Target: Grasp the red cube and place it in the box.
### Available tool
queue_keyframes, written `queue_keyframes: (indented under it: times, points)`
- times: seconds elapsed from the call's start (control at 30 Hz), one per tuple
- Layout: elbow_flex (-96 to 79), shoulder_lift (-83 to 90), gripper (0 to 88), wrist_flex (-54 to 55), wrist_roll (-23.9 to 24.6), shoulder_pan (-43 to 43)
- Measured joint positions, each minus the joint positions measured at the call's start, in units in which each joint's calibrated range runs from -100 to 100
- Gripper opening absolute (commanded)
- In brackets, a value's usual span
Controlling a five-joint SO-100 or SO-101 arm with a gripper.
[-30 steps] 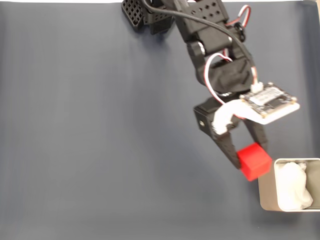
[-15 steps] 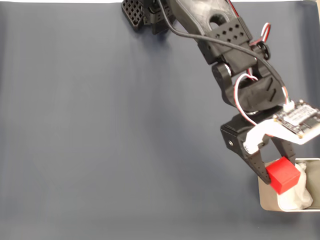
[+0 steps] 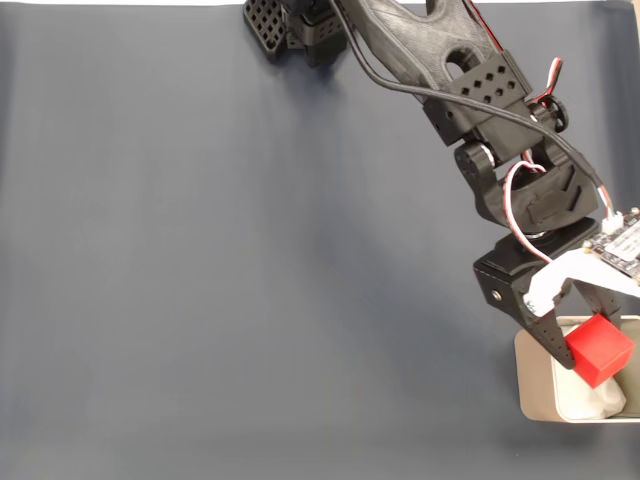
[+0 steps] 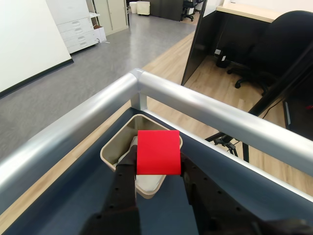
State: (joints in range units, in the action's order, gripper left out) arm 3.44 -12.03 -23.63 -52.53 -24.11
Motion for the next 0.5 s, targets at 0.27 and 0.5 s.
queue_keyframes:
  times: [0.27, 0.5]
  points:
    - [5.4, -3.6, 0.0, -2.3, 0.5, -0.8]
    - [7.8, -6.3, 0.0, -2.3, 0.6, -0.8]
